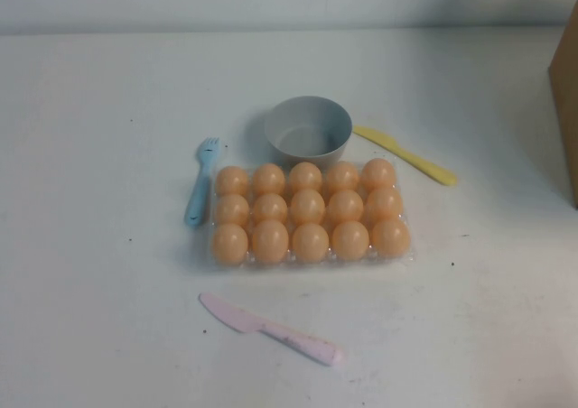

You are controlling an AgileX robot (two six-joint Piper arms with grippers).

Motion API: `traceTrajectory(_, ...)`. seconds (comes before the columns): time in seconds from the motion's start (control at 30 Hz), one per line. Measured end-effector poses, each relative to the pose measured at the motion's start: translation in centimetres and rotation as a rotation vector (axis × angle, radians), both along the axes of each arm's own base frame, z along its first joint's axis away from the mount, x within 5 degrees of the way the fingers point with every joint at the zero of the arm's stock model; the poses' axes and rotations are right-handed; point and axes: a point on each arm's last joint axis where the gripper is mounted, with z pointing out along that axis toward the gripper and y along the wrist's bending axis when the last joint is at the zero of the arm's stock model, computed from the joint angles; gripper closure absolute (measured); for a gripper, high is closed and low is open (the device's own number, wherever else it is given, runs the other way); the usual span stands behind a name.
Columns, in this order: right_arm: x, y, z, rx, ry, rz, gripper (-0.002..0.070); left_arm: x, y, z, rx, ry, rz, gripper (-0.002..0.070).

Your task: Take an egg out of the egg box

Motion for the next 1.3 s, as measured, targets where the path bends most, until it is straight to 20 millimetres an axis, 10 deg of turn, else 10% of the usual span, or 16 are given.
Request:
traceTrajectory(0.4, 0.0, 0.0, 0.0, 0.000, 0.000, 0.000, 0.0694, -0.4, -1.4, 0.2, 0.046, 0.107, -0.154, 0.0678)
traceTrajectory(0.67, 0.0, 0.0, 0.0, 0.000, 0.000, 0.000, 0.0694, -1.6, -3.4, 7.6, 0.621, 0.290, -0.492, 0.0678)
traceTrajectory(1.3, 0.0, 0.0, 0.0, 0.000, 0.000, 0.000, 0.0694, 10.3, -5.4, 14.0, 1.187, 0.739, -0.817, 0.0678)
